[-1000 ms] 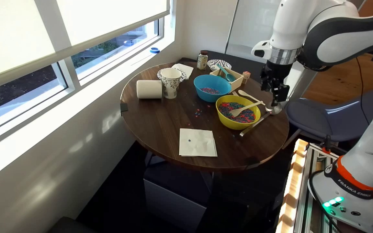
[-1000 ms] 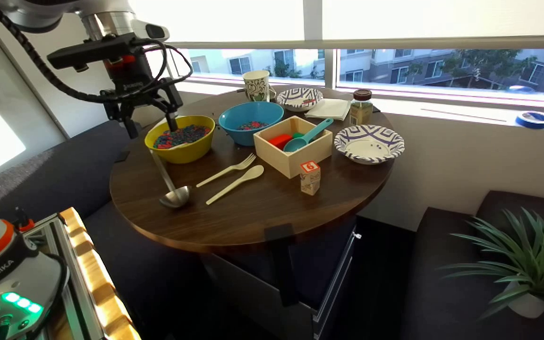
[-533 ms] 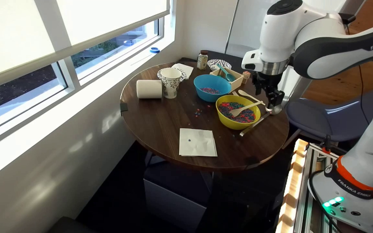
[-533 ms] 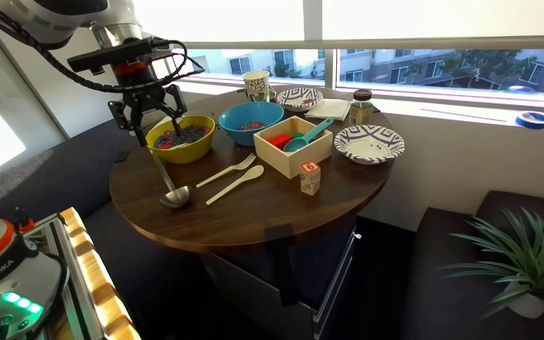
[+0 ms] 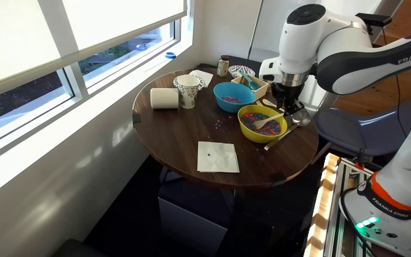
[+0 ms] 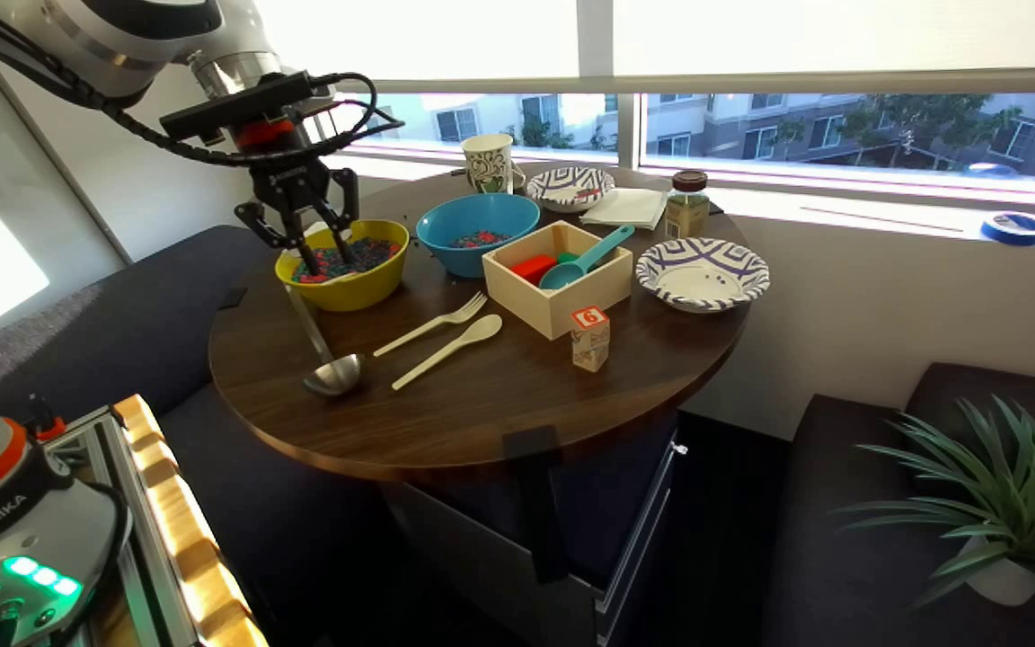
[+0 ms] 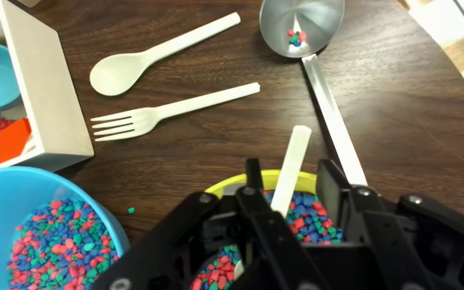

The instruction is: Pick up the spoon in the yellow bowl and use to to move a spoon of the yellow bowl's content into the blue content before putting the spoon to the right far right of the table near the wooden box

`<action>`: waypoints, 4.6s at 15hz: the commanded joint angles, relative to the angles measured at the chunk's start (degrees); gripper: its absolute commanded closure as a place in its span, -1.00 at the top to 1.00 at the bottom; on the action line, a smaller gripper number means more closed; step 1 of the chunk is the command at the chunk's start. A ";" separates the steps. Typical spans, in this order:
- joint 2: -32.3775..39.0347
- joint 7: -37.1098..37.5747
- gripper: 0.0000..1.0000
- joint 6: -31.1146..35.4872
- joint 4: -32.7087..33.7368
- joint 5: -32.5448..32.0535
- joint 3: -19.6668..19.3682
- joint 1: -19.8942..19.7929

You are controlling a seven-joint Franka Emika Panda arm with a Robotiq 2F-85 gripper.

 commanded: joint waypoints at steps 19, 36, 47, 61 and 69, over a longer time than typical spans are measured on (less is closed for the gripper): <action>7.71 3.31 -0.20 3.87 2.88 1.32 0.88 -0.26; 5.31 5.66 -0.93 1.08 3.37 0.74 4.20 0.59; 6.48 7.16 -0.93 -10.75 5.98 -7.50 5.58 0.73; 14.01 4.81 -0.93 -3.12 8.79 -0.42 4.61 1.05; 11.90 -4.35 -0.93 4.74 6.76 5.73 2.21 -0.07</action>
